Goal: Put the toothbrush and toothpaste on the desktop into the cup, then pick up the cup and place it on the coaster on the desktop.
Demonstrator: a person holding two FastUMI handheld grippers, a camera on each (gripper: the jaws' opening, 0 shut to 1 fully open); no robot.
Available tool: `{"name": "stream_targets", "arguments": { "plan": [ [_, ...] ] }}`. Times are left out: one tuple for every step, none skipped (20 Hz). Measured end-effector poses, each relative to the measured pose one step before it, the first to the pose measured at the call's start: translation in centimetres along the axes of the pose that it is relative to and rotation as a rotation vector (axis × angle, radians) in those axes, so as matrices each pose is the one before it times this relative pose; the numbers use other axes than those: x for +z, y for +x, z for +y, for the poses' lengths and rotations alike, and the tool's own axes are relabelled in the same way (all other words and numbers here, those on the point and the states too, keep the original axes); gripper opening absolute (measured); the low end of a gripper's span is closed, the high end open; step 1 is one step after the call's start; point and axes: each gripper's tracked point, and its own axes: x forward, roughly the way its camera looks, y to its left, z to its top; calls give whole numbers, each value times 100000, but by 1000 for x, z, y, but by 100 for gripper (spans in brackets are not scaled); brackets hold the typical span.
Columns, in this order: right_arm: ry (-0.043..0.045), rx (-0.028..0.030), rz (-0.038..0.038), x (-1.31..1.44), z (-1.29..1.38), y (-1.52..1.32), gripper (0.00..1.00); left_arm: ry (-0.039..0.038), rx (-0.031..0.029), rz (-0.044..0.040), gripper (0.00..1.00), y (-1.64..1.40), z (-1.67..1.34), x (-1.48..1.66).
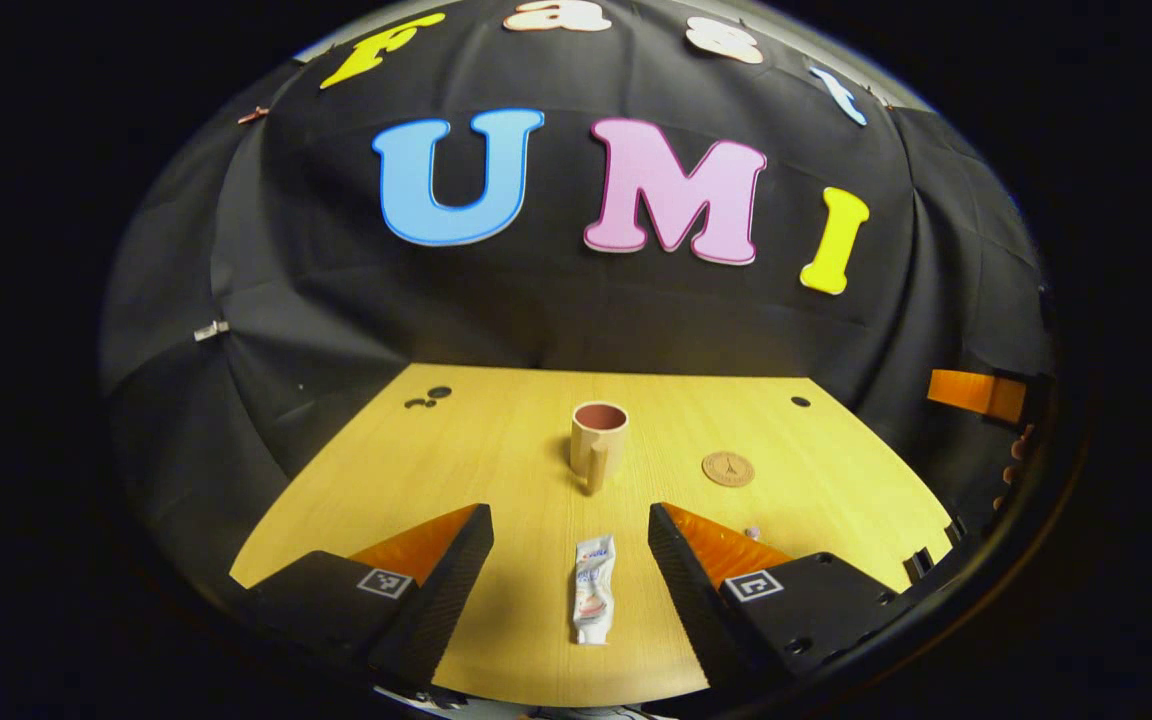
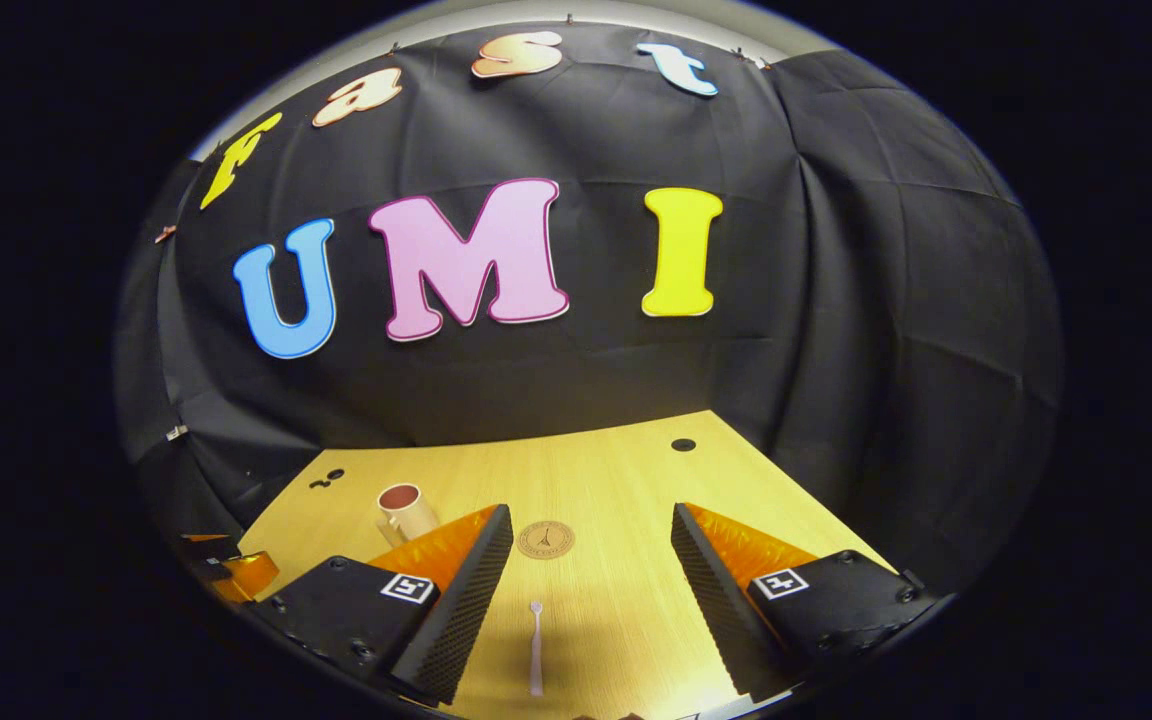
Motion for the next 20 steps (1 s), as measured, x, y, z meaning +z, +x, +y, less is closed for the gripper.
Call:
{"name": "stream_targets", "arguments": {
  "plan": [
    [-1211,1172,1241,-414,72,143,98,-1029,-379,3119,97,724,-118,-1001],
    [-789,1575,1420,-553,201,106,98,-726,-8,3170,98,821,10,-962],
    [-906,1654,1611,-578,109,130,98,-381,258,3104,98,975,72,-1002],
    [-1043,1452,1715,-650,120,166,98,-318,172,2785,98,978,-27,-845],
    [-1012,1383,1567,-546,11,205,99,-187,-242,2429,98,916,-139,-791],
    [-795,1199,1528,-471,71,178,98,172,-294,2306,98,1073,-96,-683],
    [-521,1228,1612,-653,72,235,99,468,-279,2413,98,879,-104,-712],
    [-350,1283,1562,-558,116,298,98,223,-7,2536,98,943,9,-678],
    [-480,1292,1483,-454,61,411,98,-171,-123,3074,98,1241,-178,-858],
    [-629,1216,1360,-424,56,274,98,-555,-65,3276,98,1052,-71,-797],
    [-720,1150,1217,-453,50,304,99,-409,417,2783,98,1117,-40,-885],
    [-629,846,955,-236,30,217,99,-239,357,2657,98,953,-117,-747],
    [-277,706,1346,-414,-39,310,99,173,491,2542,98,757,-272,-760],
    [324,914,1013,-307,-34,245,99,313,567,2194,97,720,-113,-522],
    [728,365,815,-322,-224,514,99,672,673,1732,96,711,-173,-415],
    [837,368,846,-303,-198,394,99,771,765,1580,96,477,-34,-245],
    [589,564,900,-259,81,397,99,390,88,1806,96,255,-124,-311],
    [198,548,745,-287,42,219,99,135,18,1551,95,341,-86,-87],
    [-105,585,618,-206,42,220,99,-248,740,1342,94,576,71,-171],
    [-158,587,483,-188,63,219,99,-301,420,1410,89,416,94,-28]
  ]
}}
